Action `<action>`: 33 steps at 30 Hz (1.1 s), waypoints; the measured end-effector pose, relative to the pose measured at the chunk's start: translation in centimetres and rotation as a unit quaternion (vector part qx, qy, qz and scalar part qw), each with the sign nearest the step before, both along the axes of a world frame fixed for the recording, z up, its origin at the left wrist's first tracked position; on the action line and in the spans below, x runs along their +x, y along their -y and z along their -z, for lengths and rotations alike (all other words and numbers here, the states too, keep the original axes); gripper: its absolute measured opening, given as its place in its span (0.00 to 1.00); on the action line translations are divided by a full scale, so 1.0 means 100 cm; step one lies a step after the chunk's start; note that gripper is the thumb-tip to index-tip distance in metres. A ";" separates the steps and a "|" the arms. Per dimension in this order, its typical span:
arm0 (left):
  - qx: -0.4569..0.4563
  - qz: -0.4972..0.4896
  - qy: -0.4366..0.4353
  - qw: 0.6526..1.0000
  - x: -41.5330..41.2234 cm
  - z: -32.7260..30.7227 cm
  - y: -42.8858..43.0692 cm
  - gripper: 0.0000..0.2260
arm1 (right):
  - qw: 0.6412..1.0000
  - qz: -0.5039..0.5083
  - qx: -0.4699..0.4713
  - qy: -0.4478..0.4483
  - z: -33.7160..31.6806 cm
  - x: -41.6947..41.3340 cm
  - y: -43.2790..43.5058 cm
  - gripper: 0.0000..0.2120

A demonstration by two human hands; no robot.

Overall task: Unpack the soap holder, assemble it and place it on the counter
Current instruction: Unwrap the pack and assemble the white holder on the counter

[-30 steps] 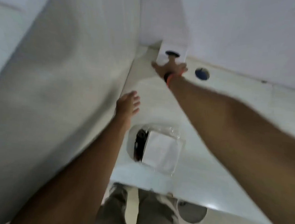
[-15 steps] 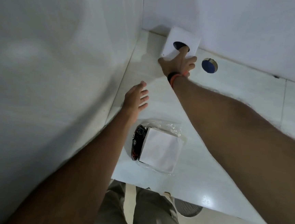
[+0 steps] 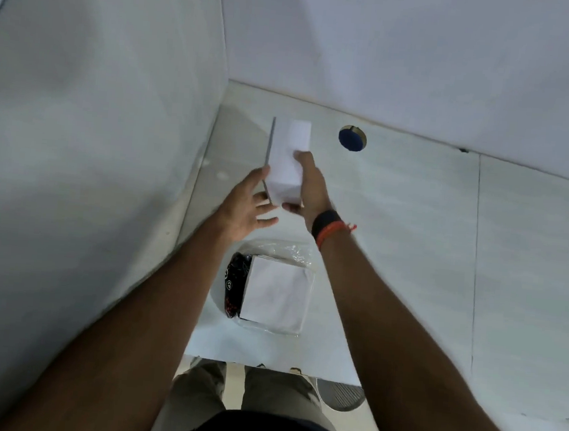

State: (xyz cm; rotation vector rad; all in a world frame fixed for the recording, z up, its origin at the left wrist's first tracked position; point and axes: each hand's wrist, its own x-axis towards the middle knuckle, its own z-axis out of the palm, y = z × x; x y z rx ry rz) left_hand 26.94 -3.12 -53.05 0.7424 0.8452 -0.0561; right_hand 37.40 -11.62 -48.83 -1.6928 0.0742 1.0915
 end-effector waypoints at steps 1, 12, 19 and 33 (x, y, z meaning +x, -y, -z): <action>0.001 0.016 0.000 1.000 0.002 -0.004 0.001 0.32 | 1.000 0.001 0.002 -0.024 -0.002 -0.001 0.008 0.22; 0.016 -0.018 -0.006 1.000 0.006 -0.021 0.002 0.26 | 0.983 0.098 0.060 -0.146 -0.004 0.008 0.041 0.32; -0.022 -0.068 -0.008 0.997 -0.006 -0.010 -0.009 0.27 | 0.990 0.087 0.026 -0.111 0.009 0.022 0.057 0.26; -0.075 -0.188 -0.015 0.979 -0.034 0.010 -0.012 0.28 | 0.988 0.149 -0.032 -0.032 0.042 0.022 0.061 0.13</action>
